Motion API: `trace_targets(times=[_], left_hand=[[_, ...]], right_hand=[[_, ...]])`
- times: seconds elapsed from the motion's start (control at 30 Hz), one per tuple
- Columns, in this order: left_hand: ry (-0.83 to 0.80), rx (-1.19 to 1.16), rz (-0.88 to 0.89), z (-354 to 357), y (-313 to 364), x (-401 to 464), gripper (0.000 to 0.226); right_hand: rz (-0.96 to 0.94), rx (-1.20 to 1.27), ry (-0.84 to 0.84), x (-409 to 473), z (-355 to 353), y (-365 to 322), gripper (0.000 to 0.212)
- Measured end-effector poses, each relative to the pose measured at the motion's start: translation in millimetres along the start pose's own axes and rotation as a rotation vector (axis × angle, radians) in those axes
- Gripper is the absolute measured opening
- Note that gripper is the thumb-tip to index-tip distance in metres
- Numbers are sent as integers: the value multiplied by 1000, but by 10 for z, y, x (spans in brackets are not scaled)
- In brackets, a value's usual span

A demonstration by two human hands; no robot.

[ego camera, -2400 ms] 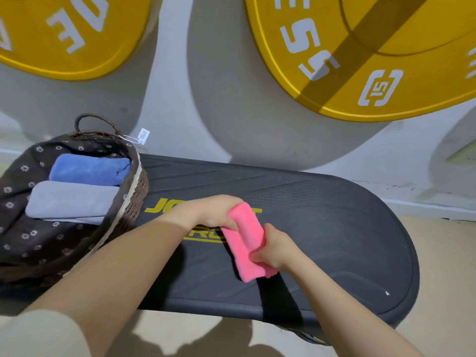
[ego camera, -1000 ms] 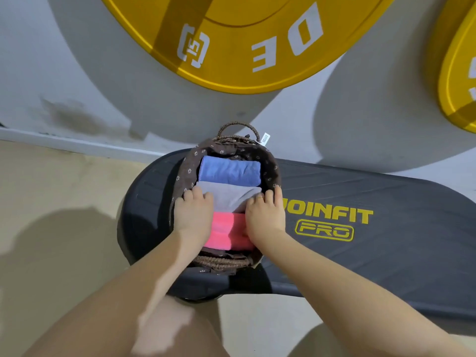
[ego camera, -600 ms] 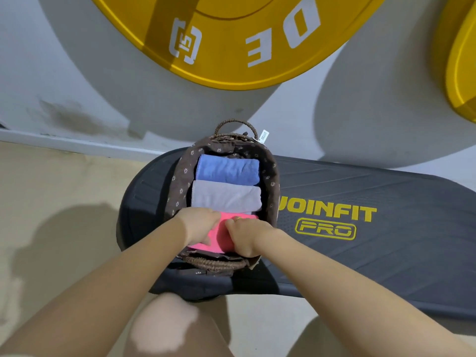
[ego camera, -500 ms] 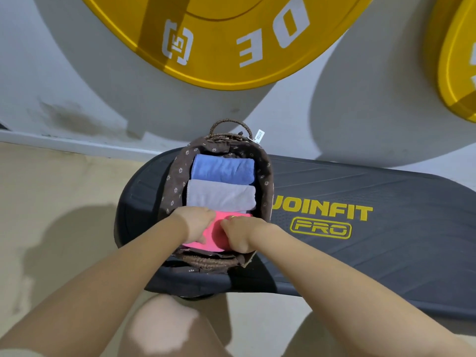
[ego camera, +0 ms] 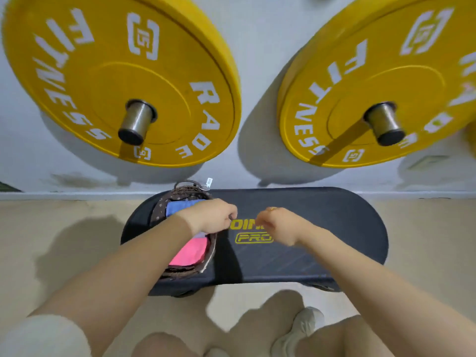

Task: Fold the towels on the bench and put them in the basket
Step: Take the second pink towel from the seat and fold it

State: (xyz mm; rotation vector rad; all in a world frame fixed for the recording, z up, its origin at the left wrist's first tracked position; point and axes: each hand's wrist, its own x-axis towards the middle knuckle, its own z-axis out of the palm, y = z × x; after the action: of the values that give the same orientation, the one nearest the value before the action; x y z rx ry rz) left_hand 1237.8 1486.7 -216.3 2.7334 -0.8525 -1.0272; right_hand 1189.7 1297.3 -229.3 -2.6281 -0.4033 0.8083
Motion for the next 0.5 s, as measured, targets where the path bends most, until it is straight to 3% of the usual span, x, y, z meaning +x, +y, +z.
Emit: trace_targets(times=[0.23,0.37,0.5], left_hand=[[-77,190,303,-1243,1695,-522,29],[72,155,340,-1447,2631,-525,30],[108,104,485,-1508,3808,-362,29]], right_hand=[[432,340,395,-2195,-1208,35,22],[638,285,365,-3072,-1268,281,24],[771,358,520,-3871,-1292,682,24]])
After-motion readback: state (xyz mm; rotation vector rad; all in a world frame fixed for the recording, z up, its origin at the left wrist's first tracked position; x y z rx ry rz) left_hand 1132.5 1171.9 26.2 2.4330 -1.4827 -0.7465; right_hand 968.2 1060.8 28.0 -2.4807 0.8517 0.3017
